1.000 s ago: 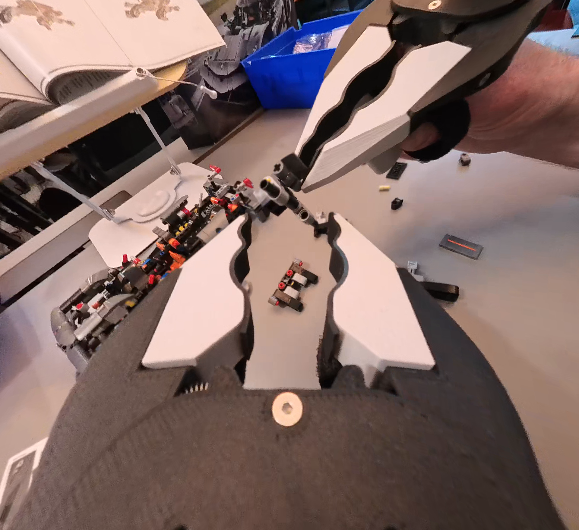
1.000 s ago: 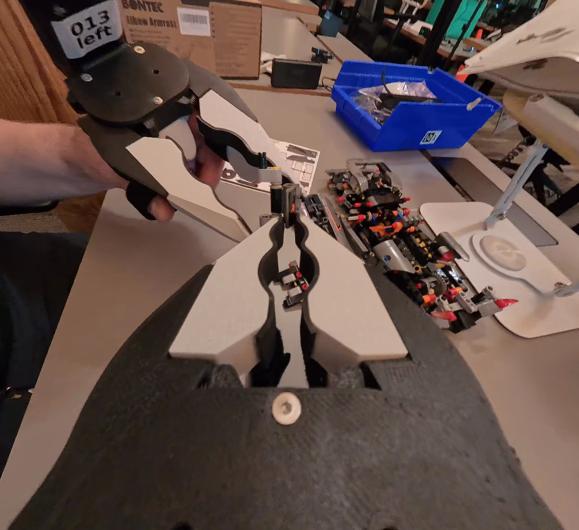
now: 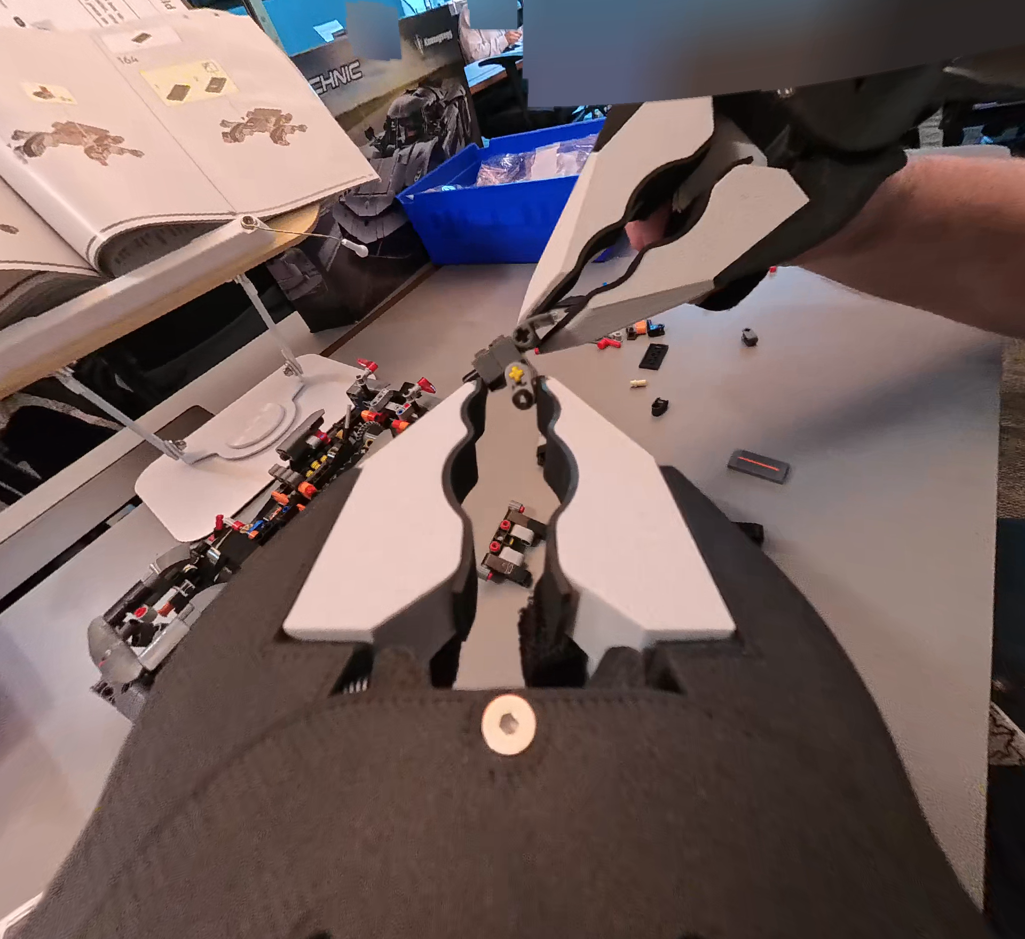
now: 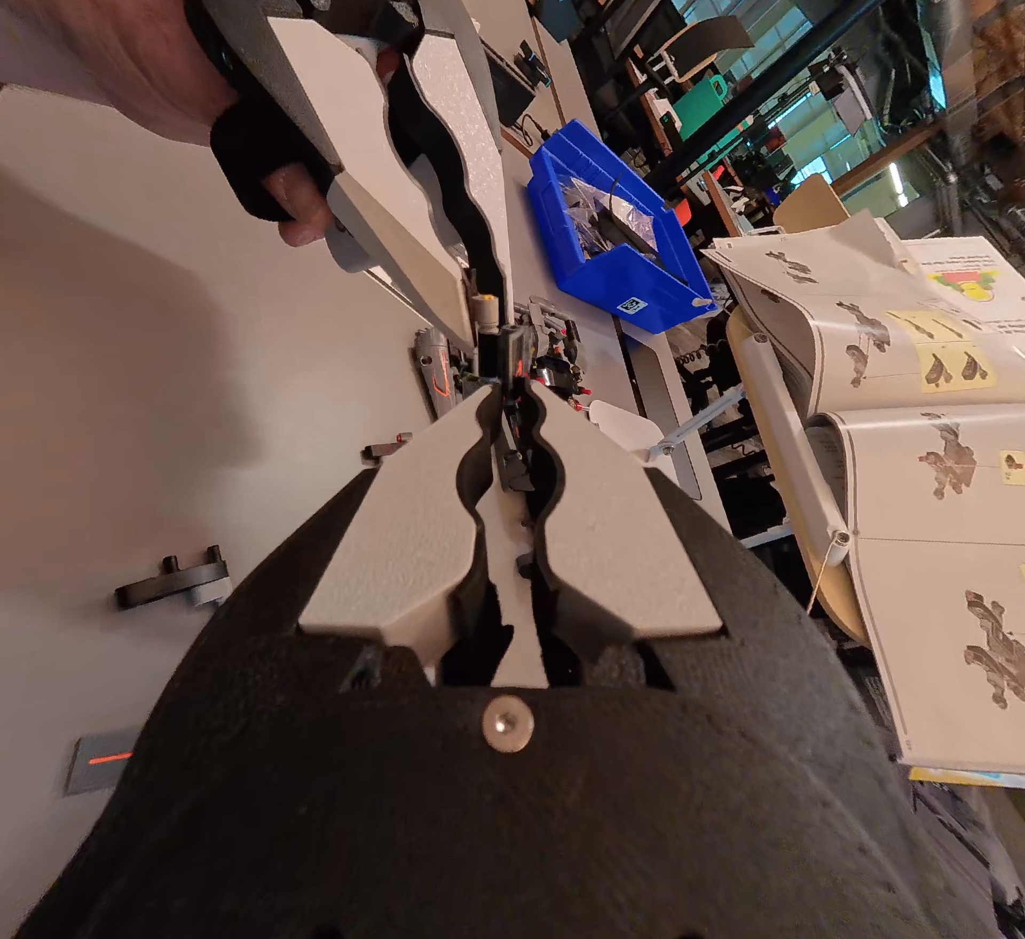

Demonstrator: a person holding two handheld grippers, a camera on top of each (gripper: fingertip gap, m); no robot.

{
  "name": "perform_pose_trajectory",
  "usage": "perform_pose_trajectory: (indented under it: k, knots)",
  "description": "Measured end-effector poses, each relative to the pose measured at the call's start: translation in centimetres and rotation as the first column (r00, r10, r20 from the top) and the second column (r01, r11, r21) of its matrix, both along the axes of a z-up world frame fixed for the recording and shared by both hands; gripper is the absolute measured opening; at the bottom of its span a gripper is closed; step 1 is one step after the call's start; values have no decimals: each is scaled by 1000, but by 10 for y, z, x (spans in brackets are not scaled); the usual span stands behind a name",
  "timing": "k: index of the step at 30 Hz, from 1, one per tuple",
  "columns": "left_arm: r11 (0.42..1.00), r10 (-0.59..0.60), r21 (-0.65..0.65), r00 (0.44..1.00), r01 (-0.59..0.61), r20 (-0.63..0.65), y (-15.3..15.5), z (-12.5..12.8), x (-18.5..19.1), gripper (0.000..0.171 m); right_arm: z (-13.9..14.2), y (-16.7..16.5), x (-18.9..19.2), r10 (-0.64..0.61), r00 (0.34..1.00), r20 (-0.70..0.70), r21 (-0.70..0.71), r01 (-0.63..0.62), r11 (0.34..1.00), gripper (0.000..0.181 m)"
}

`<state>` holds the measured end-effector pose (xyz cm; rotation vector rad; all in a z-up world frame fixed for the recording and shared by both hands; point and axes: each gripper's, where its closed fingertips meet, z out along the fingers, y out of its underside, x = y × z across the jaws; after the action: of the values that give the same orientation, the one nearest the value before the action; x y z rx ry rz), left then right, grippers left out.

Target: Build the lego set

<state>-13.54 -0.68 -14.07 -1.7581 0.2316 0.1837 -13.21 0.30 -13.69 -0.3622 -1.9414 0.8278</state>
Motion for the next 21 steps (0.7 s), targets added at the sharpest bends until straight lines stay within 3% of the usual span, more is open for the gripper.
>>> perform_pose_trajectory:
  k: [21]
  knots:
    - [998, -5, 54, 999, 7, -36, 1, 10, -8, 7, 11, 2, -7, -21, 1000, 21, -32, 22, 999, 5]
